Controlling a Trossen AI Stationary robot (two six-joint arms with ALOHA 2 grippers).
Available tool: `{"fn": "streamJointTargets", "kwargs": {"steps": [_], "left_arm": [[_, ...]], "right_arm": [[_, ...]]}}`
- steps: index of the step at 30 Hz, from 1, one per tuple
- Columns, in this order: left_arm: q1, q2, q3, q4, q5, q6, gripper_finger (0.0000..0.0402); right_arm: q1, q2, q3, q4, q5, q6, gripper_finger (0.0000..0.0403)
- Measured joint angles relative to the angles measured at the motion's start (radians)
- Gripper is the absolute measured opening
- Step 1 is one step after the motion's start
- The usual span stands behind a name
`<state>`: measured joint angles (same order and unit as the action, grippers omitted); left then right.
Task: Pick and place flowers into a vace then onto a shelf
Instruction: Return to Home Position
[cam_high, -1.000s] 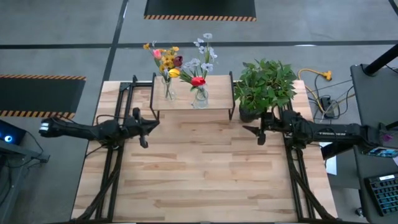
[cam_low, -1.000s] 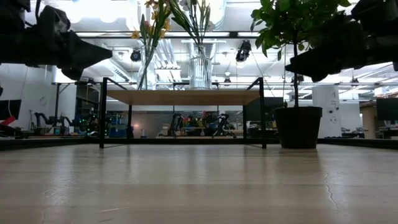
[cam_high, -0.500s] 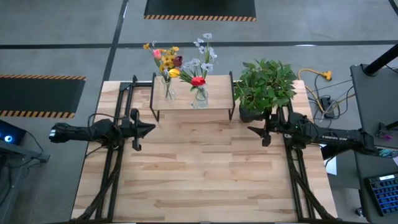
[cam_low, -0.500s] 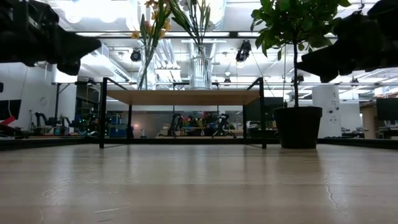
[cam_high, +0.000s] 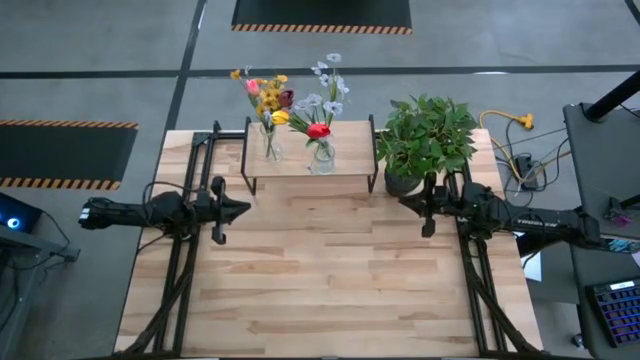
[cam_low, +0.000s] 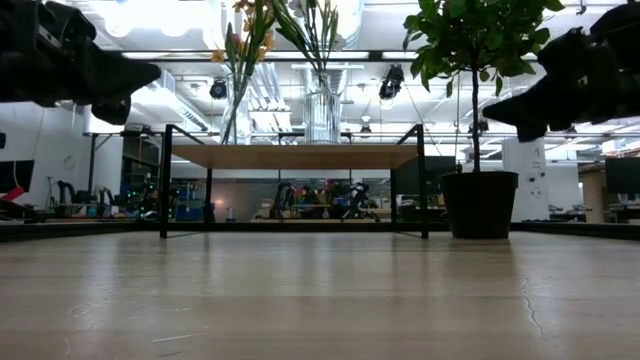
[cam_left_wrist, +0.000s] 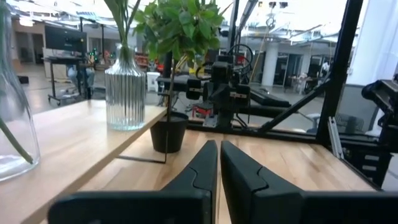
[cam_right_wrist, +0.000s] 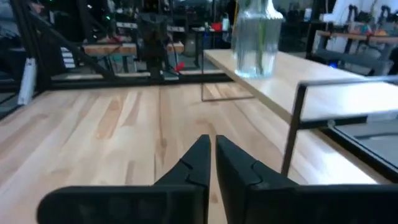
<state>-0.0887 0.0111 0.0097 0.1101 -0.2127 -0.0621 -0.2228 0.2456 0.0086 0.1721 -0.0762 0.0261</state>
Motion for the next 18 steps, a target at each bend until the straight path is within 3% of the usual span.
{"fn": "streamJointTargets", "kwargs": {"steps": [18], "left_arm": [[-0.001, 0.001, 0.000, -0.028, 0.002, 0.000, 0.0003]], "right_arm": [[0.000, -0.182, 0.000, -0.158, 0.016, 0.008, 0.0009]]}}
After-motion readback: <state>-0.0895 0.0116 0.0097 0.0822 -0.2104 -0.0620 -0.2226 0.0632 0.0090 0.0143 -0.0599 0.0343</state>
